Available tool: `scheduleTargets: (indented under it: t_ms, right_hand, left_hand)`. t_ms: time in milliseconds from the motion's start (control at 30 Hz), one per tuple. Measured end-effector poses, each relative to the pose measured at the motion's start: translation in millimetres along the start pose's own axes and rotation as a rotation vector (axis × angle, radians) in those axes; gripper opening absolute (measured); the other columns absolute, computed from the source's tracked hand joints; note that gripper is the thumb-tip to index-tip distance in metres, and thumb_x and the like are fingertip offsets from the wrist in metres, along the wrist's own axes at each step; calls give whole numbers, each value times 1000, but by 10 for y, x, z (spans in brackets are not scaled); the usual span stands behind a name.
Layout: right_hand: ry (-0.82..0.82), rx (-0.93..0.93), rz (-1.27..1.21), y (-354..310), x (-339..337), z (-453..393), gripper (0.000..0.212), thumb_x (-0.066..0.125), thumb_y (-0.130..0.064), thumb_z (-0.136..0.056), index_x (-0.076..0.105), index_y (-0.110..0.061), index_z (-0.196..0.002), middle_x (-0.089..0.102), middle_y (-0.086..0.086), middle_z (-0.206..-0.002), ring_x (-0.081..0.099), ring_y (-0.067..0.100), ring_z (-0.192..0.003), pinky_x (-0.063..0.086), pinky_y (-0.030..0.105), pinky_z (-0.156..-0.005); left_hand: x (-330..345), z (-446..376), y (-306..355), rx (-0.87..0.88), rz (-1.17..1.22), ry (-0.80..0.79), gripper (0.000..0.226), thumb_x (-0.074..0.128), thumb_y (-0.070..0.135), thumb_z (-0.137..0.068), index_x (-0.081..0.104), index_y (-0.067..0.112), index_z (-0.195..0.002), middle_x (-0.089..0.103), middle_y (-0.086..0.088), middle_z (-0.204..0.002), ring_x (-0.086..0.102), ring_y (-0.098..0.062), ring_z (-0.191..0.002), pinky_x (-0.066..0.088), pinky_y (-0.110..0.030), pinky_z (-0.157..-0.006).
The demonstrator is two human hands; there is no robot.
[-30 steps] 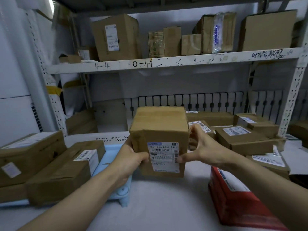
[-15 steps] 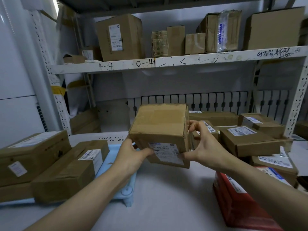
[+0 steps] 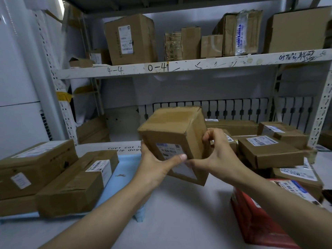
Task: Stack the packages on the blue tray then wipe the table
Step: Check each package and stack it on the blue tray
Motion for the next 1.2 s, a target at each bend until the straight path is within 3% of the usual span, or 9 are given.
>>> scheduleTargets:
  t_ms: [233,333,400,467,633,800,933,1100,1200]
  right_hand:
    - [-85,53,-39,-207,-65,41,69,87,-57,-48,48,-27,-96,43,-10,-113,46,12,-107,49,31,-82]
    - [-85,123,-171,-237,-92,42,56,88,-33,-63,54,-18,-105,48,-8,-108,52,6,-93,51,20,-69]
    - [-87,170,-273,-208,-87,43,51,87,-17,-70,56,-11,-110,51,-7,-97,55,3,-77,51,15,-62]
    - [-69,181,-292,-183,-84,33,48,86,-16,-71,58,-10,-110,54,-6,-93,54,4,-74,51,16,-61]
    - [15,201,-403,-97,-89,0,35,81,-12,-78,63,-9,-108,61,-1,-96,55,11,-81,50,17,-63]
    - [27,244,-499,-2,-74,-32,22,74,-1,-83,67,-10,-103,69,5,-97,63,15,-84,56,27,-71]
    - [35,237,-523,21,-58,-31,21,71,2,-86,68,-11,-101,72,-3,-90,66,4,-74,49,15,-58]
    - [38,254,-500,12,-47,-29,20,73,-6,-86,70,-16,-103,73,-5,-98,65,11,-82,50,29,-71]
    - [15,246,-495,-21,-25,-7,20,77,-16,-84,71,-20,-102,74,-2,-98,65,11,-84,49,23,-69]
  left_hand:
    - [-55,-27,24,14,14,-29,91,85,24,-69,28,32,-139,58,17,-114,58,11,-94,49,-4,-62]
    - [-52,-25,-8,-62,83,-52,106,78,47,-68,13,31,-149,63,10,-120,61,-5,-109,52,-25,-92]
    - [-38,-13,-21,-105,99,-91,93,72,60,-64,25,37,-141,64,6,-126,61,-10,-113,48,-38,-103]
    - [-19,5,-31,-126,85,-132,86,70,65,-61,45,33,-136,67,8,-123,64,-9,-110,50,-39,-100]
    - [21,30,-97,-174,104,-149,87,82,63,-57,50,37,-133,70,11,-115,68,-6,-100,55,-34,-80]
    - [-49,8,-176,-252,114,-152,94,79,66,-47,53,38,-133,74,8,-112,67,-18,-107,54,-48,-91]
    - [-88,5,-250,-341,170,-118,83,81,63,-49,63,30,-123,77,3,-102,68,-23,-105,56,-48,-86]
    - [-93,50,-285,-447,202,-93,75,74,68,-45,69,27,-107,75,-10,-107,66,-32,-108,48,-56,-98]
    - [-102,28,-315,-504,252,-98,83,73,74,-46,68,25,-113,74,-12,-111,65,-34,-110,47,-56,-99]
Point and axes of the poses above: each hand's wrist, its own z-axis away from the middle knuckle, its own x-axis out of the palm, y = z × x, the point moved 6 cm from there along -z, towards the middle knuckle
